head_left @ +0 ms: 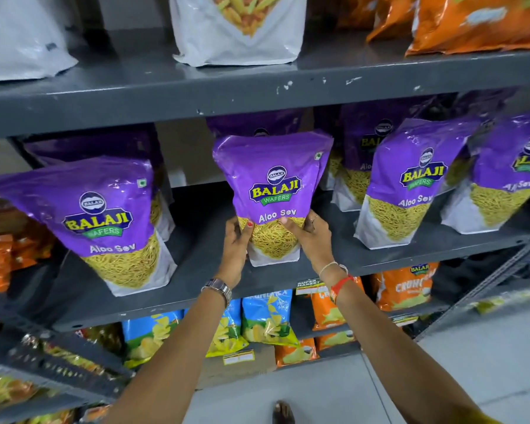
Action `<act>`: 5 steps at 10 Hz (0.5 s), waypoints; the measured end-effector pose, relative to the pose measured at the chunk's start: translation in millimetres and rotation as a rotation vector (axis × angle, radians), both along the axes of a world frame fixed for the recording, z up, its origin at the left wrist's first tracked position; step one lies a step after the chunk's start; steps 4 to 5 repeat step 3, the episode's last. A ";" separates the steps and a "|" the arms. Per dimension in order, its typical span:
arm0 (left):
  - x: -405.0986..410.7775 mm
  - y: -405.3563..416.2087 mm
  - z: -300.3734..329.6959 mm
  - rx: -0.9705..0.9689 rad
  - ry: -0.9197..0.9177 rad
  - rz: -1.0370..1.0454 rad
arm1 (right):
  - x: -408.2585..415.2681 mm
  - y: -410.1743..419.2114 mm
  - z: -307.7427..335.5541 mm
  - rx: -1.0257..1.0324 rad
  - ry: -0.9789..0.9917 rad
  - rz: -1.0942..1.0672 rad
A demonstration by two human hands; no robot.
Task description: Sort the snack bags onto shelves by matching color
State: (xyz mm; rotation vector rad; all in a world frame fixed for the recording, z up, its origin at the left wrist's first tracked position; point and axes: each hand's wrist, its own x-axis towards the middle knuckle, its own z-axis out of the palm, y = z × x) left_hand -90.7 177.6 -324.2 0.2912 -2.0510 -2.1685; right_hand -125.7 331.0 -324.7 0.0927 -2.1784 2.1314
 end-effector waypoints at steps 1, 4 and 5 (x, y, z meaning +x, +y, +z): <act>2.5 1.0 0.8 -0.013 0.016 -0.023 | -1.4 0.6 -0.3 0.017 -0.001 0.014; 11.5 4.0 -0.1 -0.096 0.096 0.066 | 11.4 2.4 -0.5 -0.054 0.035 -0.030; 11.5 4.0 -0.1 -0.096 0.096 0.066 | 11.4 2.4 -0.5 -0.054 0.035 -0.030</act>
